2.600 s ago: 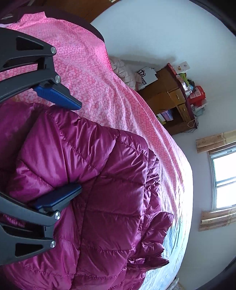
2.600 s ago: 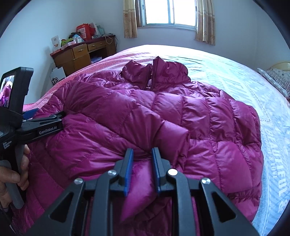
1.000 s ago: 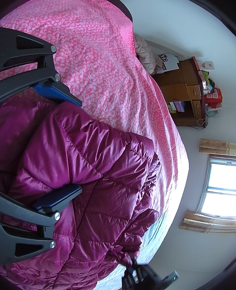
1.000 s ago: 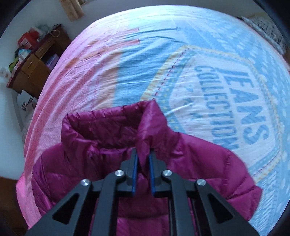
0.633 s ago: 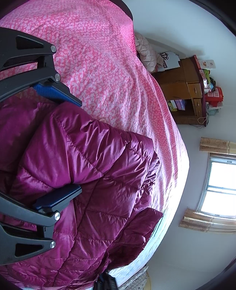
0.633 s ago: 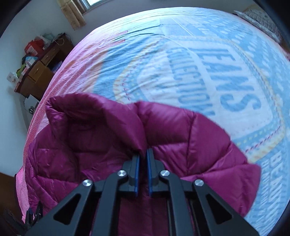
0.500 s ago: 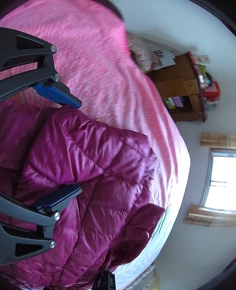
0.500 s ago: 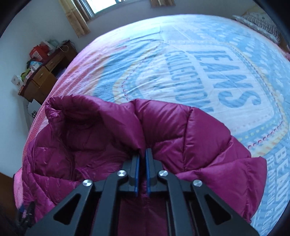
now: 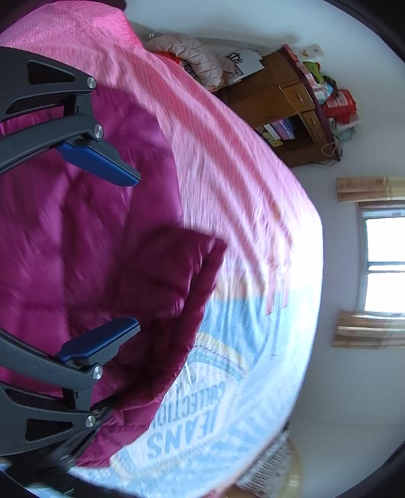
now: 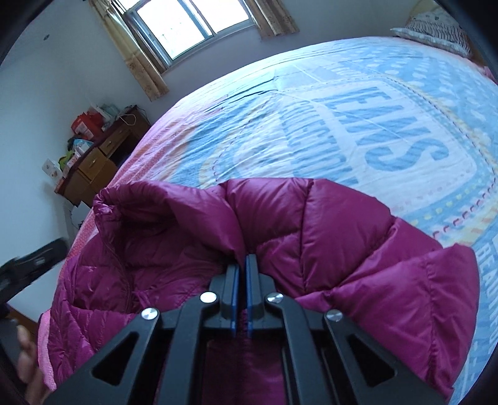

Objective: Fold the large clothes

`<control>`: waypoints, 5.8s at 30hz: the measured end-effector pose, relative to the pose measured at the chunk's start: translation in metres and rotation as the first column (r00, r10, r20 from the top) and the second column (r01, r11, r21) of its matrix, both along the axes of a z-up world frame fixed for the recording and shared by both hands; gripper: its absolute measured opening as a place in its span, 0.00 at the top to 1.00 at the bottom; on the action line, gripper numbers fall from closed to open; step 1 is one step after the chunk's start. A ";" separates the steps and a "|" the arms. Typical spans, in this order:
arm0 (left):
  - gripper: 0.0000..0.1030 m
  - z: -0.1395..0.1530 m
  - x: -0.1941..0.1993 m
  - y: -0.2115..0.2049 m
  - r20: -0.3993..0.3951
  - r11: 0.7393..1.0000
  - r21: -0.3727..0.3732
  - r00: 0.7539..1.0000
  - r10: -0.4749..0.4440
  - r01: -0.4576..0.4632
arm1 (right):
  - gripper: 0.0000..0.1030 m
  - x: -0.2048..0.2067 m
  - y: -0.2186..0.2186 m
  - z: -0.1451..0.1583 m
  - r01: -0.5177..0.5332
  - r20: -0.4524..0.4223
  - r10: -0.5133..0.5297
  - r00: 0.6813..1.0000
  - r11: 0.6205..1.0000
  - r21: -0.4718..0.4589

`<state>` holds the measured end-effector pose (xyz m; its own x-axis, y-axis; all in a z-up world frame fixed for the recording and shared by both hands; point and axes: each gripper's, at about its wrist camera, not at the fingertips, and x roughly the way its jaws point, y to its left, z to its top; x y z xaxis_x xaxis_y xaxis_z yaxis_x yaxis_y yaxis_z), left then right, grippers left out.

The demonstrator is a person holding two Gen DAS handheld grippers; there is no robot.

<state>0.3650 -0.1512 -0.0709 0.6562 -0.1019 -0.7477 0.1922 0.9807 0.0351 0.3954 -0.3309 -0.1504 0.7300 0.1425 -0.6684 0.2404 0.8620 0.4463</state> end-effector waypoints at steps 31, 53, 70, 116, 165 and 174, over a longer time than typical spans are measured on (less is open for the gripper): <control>0.21 -0.015 0.043 0.081 -0.053 0.978 -0.071 0.980 0.193 -0.196 | 1.00 -0.009 -0.004 -0.002 0.006 0.012 -0.006 1.000 0.999 0.037; 0.54 -0.072 0.026 0.097 -0.028 0.966 -0.068 0.968 0.250 -0.251 | 0.80 -0.052 -0.004 0.050 0.229 0.141 -0.216 0.966 0.970 -0.077; 0.53 -0.071 0.025 0.092 -0.014 0.968 -0.059 0.970 0.242 -0.243 | 0.90 0.033 0.061 0.009 -0.183 -0.087 0.167 0.982 0.956 -0.228; 0.37 -0.014 -0.008 0.104 0.118 0.992 0.077 0.989 0.093 -0.103 | 0.30 -0.018 0.050 0.055 -0.127 0.014 0.130 0.991 0.985 -0.119; 0.36 0.006 -0.300 0.294 0.232 0.996 -0.044 0.969 0.083 -0.075 | 0.89 -0.383 0.108 0.051 -0.483 -0.004 0.494 0.869 0.852 0.203; 0.35 0.021 -0.277 0.340 0.244 0.983 -0.064 0.953 0.181 -0.170 | 0.89 -0.294 0.052 0.112 -0.336 0.235 0.270 0.934 0.888 0.314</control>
<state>0.0883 0.1886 -0.0497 0.8303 0.0041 -0.5573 0.0075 0.9998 0.0185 0.1019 -0.2792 -0.0380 0.7165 0.5723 -0.3988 -0.1205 0.6646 0.7374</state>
